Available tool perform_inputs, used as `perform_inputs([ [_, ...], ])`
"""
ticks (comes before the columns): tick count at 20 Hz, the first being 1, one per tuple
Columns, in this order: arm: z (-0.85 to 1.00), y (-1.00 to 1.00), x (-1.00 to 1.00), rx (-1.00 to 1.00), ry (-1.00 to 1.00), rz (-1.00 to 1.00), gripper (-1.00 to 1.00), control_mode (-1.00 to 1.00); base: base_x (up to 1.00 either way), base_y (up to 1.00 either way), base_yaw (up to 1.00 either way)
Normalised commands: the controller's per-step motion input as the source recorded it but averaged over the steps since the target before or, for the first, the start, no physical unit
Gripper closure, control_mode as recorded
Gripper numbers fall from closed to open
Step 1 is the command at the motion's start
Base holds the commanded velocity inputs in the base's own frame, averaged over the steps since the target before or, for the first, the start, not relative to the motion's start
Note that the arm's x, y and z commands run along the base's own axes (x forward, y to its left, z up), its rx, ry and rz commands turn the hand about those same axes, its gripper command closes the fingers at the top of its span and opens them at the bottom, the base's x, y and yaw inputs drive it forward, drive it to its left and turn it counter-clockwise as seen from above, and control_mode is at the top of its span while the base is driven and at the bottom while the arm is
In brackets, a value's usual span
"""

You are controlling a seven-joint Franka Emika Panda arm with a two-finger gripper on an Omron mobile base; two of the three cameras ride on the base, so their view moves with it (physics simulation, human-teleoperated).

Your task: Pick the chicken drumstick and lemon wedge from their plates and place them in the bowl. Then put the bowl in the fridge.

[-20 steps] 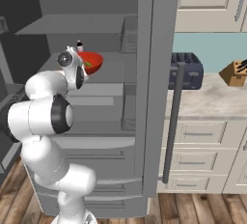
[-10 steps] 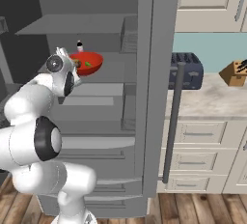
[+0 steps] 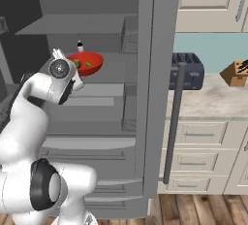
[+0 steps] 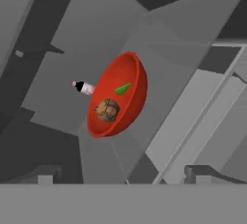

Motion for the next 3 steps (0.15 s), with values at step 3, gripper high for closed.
perform_inputs([
  [3, 0.40, -0.19, -0.74, -0.02, 0.03, 0.10, -1.00, -1.00, 0.00, 0.00, 0.00],
])
